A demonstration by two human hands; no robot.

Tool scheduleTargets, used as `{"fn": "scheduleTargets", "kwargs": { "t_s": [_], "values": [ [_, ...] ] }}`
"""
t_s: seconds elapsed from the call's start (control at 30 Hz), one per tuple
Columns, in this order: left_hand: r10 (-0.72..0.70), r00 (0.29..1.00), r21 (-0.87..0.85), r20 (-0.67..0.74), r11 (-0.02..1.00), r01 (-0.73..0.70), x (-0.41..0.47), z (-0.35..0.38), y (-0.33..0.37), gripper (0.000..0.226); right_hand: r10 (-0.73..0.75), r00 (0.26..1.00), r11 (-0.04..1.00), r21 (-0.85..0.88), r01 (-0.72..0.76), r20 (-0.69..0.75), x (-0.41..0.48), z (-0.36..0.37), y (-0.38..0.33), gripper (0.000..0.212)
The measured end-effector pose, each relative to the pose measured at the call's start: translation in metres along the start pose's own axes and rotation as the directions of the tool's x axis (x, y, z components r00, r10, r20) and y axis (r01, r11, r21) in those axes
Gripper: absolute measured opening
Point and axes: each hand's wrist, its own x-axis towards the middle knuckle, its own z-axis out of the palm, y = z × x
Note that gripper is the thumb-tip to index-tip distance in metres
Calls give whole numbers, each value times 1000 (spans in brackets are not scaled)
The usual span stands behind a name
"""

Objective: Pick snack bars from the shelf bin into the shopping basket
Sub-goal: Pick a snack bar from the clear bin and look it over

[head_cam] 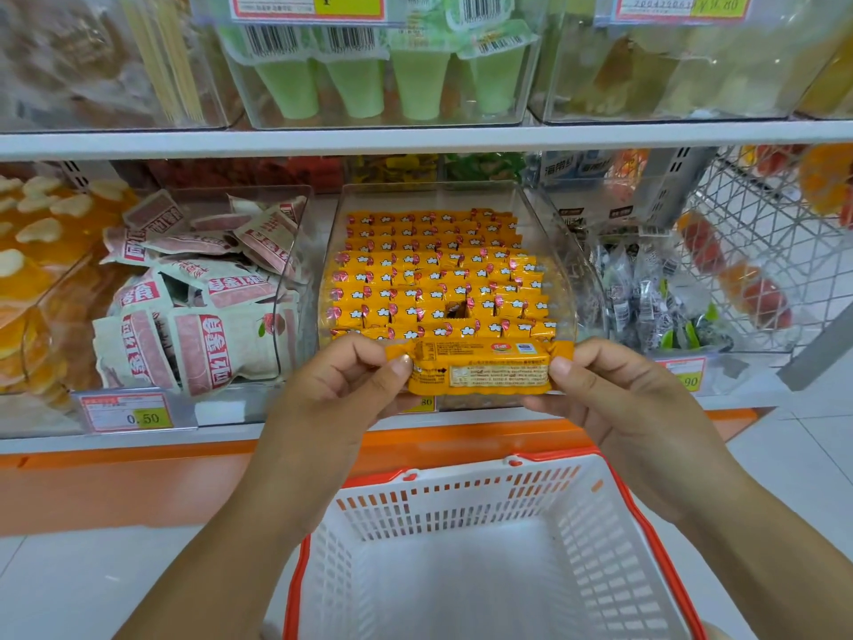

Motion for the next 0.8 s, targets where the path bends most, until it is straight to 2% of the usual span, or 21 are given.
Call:
{"fn": "scheduleTargets", "kwargs": {
  "t_s": [0.1,0.2,0.23,0.33,0.43,0.53,0.63,0.7,0.8],
  "values": [
    [-3,1000,-4,-5,1000,3,-1,6,-2,14,-26,1000,999,27,26,5,-1,3,1,10],
    [21,998,10,-66,1000,-21,-2,13,-4,6,-62,998,998,9,62,-6,-1,4,4,7],
    [38,995,4,-92,999,-38,-3,14,-2,5,-78,997,997,-11,78,-16,-2,4,5,11],
    [82,984,1,-159,997,-83,-5,16,1,10,-116,990,993,-21,115,-76,-4,6,3,41],
    [67,982,68,-177,996,-55,-6,18,0,12,-157,983,987,-55,152,-99,-5,7,3,34],
    [20,991,35,-131,999,-16,-7,18,0,15,-145,987,987,-85,139,-72,-5,6,6,40],
    [-23,998,-28,-56,999,21,-4,13,-1,33,-111,993,994,-7,110,-33,-4,3,7,49],
    [-44,998,-47,-37,998,43,-2,10,-3,35,-101,995,995,16,101,-14,-3,3,7,44],
    [-66,998,-107,-22,992,63,0,8,-5,30,-71,997,994,79,73,-29,-2,3,5,22]
  ]
}}
